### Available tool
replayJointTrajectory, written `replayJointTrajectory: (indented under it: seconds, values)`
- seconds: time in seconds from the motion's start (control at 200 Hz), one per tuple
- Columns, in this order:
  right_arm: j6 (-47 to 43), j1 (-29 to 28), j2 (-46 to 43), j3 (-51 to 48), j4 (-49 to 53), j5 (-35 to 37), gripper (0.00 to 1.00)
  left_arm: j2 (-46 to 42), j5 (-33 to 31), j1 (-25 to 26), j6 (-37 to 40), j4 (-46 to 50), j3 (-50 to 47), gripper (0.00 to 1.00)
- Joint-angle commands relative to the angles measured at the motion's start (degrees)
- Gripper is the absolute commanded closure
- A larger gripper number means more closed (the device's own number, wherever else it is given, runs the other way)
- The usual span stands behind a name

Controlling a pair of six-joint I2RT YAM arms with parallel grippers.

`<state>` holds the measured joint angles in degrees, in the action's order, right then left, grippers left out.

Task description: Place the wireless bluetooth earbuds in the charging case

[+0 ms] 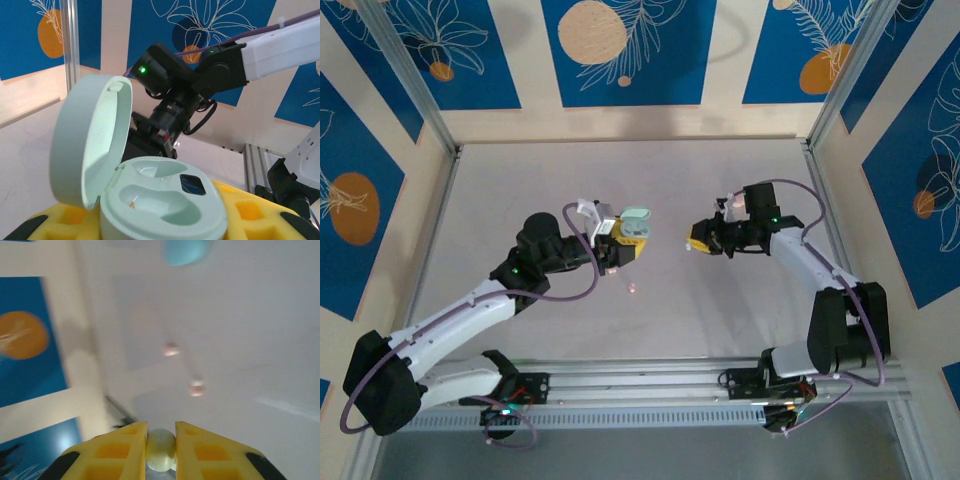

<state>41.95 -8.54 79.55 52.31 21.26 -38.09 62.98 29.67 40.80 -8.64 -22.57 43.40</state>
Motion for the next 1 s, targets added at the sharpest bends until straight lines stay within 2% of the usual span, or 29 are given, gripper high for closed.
replayJointTrajectory:
  seconds: [0.0,0.16,0.3,0.435,0.545,0.63,0.78,0.995]
  values:
    - [11.74,0.36,-2.15,-1.80,-15.38,-16.78,0.79,-1.41,-1.09,0.16,0.96,-0.55,-0.42,0.62]
    - [24.40,0.26,-4.24,-4.31,-31.55,-21.86,0.78,-1.03,-1.23,0.16,1.44,-0.16,-0.59,0.63]
    - [31.02,0.00,-5.81,-4.70,-36.56,-21.82,0.78,-0.91,-1.54,0.10,1.75,-0.25,-0.81,0.62]
    - [39.87,-0.05,-7.60,-6.50,-43.22,-18.74,0.77,-0.76,-2.07,0.17,2.27,-0.35,-1.20,0.62]
    - [42.39,-0.80,-8.89,-5.97,-44.47,-17.19,0.77,-0.58,-2.25,0.15,2.60,-0.66,-1.54,0.62]
    - [39.35,-2.78,-10.34,-3.65,-40.00,-15.72,0.77,-0.24,-2.10,0.22,3.18,-0.93,-1.73,0.62]
    - [25.61,-8.34,-13.14,4.52,-24.32,-10.22,0.76,0.60,-1.69,0.25,3.37,-4.09,-2.71,0.62]
    - [15.86,-15.22,-13.39,11.19,-15.81,-5.21,0.77,1.59,-1.81,0.23,3.81,-10.13,-4.56,0.62]
